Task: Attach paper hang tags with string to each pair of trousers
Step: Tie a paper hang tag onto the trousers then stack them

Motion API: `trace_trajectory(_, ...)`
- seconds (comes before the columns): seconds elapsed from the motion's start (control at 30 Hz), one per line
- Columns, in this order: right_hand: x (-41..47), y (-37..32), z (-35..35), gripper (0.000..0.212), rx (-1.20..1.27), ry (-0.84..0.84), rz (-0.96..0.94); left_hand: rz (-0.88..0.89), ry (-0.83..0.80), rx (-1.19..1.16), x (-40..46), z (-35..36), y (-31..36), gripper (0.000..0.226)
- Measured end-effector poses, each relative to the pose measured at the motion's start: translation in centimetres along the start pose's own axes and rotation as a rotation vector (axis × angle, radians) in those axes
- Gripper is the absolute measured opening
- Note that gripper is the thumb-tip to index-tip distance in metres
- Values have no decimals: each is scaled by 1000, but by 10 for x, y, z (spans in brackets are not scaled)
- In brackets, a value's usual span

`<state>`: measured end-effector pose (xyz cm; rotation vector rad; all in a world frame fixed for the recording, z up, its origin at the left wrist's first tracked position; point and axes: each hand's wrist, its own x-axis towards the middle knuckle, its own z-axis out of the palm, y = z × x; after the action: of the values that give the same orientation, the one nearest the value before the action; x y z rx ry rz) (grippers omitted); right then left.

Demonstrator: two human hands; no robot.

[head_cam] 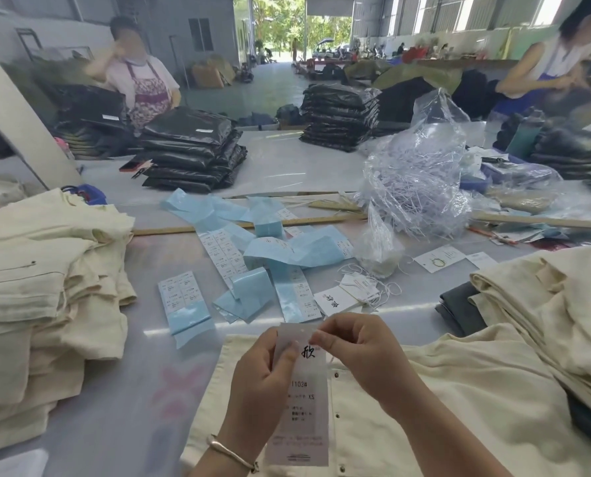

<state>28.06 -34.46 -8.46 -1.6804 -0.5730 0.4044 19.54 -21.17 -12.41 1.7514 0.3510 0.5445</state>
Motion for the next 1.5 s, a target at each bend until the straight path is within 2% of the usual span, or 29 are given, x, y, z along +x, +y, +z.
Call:
trace_trajectory(0.17,0,0,4,19,-446,73,-52,40,-55,39,-4,1,3,19)
trace_trajectory(0.33,-1,-5,6,27,-535,114,-15,108,-66,79,-6,2,2,19)
trace_trajectory(0.43,0,-8,5,25,-506,75,21,158,-84,91,-9,1,4,35)
trace_trajectory(0.5,0,-9,3,20,-420,37,57,104,-49,-37,-9,0,7,36)
trace_trajectory(0.6,-4,-11,3,17,-215,-45,83,-52,-52,-256,-2,-4,9,27)
trace_trajectory(0.73,-7,-7,2,19,-170,-72,83,-86,-190,-272,1,-5,10,7)
trace_trajectory(0.87,-11,-1,-4,17,-232,-62,95,15,-188,-51,2,1,5,10)
trace_trajectory(0.93,-12,5,-9,8,-421,82,36,94,-189,128,4,7,2,10)
trace_trajectory(0.97,-12,7,-11,18,-483,149,11,125,-177,197,5,11,2,13)
trace_trajectory(1.03,-15,8,-15,31,-411,160,-16,163,-148,251,7,18,4,16)
trace_trajectory(1.13,-18,4,-18,35,-137,53,42,221,-157,269,9,27,6,11)
trace_trajectory(1.23,-19,6,-24,33,-163,72,103,236,-222,268,8,34,7,10)
trace_trajectory(1.33,-20,7,-25,26,-186,84,89,324,-144,311,9,36,8,11)
trace_trajectory(1.43,-18,10,-24,10,-55,85,56,308,-96,245,10,35,9,14)
trace_trajectory(1.5,-17,11,-23,3,69,65,99,280,-97,186,9,33,9,16)
